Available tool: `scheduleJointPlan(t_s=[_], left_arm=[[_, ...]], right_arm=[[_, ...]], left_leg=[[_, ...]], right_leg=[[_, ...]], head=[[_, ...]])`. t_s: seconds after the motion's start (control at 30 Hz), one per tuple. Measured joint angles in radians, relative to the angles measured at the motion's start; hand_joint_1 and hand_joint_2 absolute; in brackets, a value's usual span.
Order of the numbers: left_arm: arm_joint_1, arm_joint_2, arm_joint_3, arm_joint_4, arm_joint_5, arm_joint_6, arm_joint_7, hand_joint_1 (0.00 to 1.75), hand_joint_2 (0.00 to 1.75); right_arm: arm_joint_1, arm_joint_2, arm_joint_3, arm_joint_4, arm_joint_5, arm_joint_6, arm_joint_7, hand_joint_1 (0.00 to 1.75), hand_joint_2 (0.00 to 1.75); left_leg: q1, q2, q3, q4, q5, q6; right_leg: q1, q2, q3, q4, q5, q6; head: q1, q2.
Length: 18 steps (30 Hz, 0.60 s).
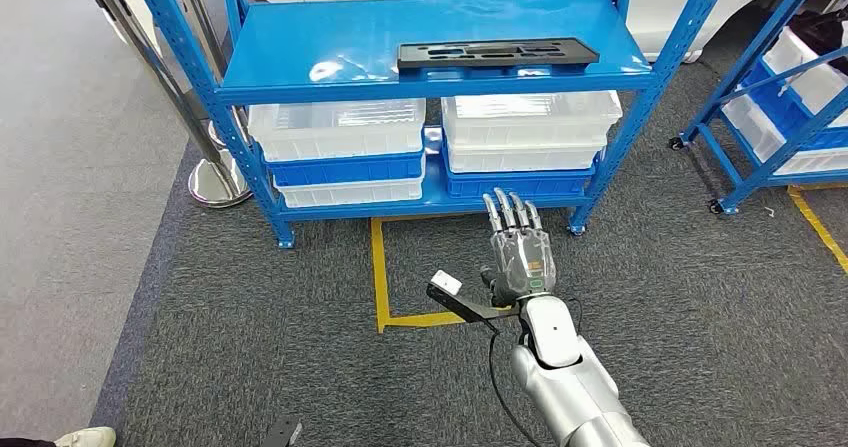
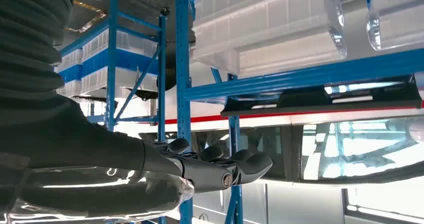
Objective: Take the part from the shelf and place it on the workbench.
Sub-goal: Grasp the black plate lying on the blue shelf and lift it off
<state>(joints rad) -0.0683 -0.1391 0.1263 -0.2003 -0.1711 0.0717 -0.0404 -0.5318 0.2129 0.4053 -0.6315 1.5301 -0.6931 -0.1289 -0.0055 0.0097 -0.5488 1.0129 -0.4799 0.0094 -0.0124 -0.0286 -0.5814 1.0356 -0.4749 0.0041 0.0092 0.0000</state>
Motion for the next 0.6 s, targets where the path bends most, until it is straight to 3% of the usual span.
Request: scheduleJointPlan(t_s=[0.6], left_arm=[[-0.004, -0.002, -0.002, 0.000, -0.007, 0.021, 0.032, 0.00, 0.00]], right_arm=[[-0.012, 0.012, 0.005, 0.047, -0.042, -0.001, -0.012, 0.00, 1.75]], left_leg=[[0.000, 0.000, 0.000, 0.000, 0.000, 0.000]], right_leg=[[0.000, 0.000, 0.000, 0.000, 0.000, 0.000]], head=[[0.000, 0.000]])
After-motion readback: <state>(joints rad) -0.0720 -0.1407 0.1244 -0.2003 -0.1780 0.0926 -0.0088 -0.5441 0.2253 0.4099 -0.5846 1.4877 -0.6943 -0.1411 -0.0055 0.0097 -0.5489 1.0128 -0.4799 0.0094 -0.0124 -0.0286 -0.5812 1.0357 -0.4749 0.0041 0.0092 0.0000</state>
